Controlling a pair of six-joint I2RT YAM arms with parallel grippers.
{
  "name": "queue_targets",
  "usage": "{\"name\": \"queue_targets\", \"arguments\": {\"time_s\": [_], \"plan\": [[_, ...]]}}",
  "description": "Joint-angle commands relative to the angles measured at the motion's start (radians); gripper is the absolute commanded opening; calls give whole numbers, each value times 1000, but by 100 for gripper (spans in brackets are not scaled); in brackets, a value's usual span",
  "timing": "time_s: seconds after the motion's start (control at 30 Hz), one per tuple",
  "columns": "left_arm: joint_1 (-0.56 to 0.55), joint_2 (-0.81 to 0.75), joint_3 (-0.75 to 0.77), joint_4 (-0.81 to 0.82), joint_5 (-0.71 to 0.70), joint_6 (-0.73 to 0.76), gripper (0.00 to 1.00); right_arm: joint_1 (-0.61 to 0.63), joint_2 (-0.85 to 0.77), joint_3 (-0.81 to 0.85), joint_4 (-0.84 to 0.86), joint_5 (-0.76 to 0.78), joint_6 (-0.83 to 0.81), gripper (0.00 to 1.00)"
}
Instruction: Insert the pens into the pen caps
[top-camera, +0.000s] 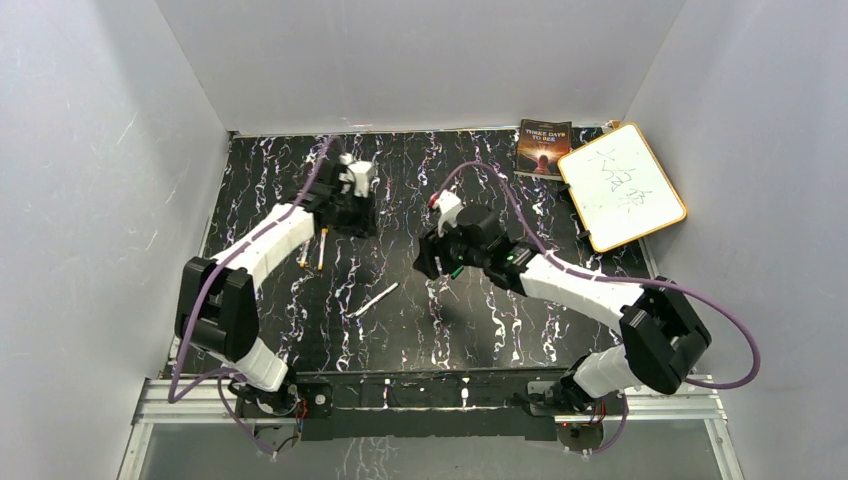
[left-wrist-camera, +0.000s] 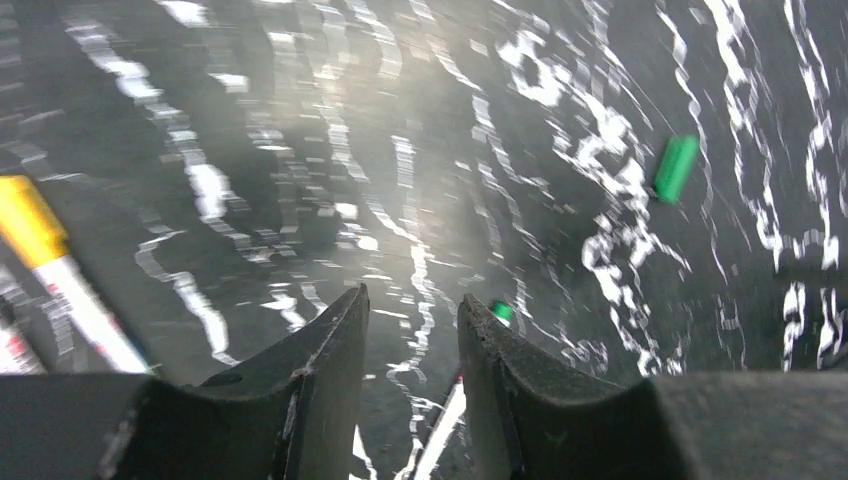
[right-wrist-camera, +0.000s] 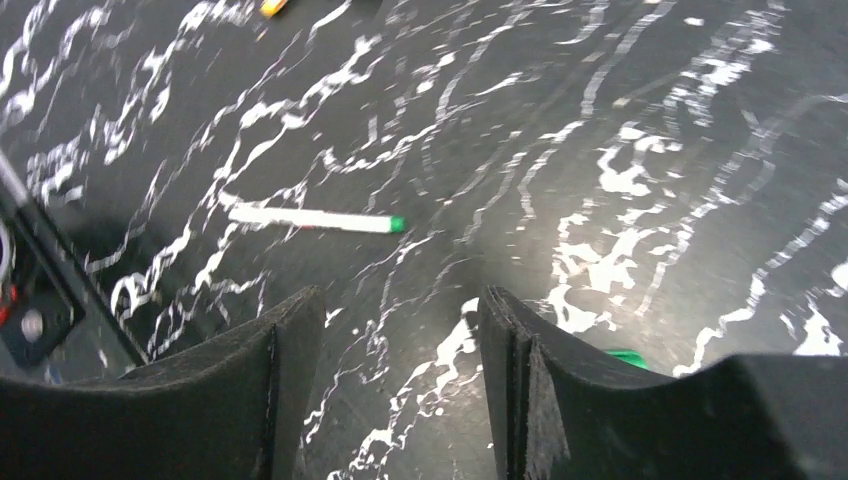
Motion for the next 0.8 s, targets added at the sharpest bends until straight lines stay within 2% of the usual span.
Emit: {"name": "queue_targets", "arguments": {"time_s": [0.0,0.17,0.3,0.47,0.77], "plan": [[179,-75,13,70,18,-138,37,71,3,6,52,-90,-182,58],[205,-134,16,129,-31,-165,38,145,81,12,82,-94,-377,69],[239,-130,5,149,7,-185,38,182,182,64,90,-82,-484,79],[274,-132,-18,180,63,-213,37,223,291,128,111,-7,-563,82],[283,-123,-34,183,62,-182,37,231,301,113,256,-6,-670,86]]}}
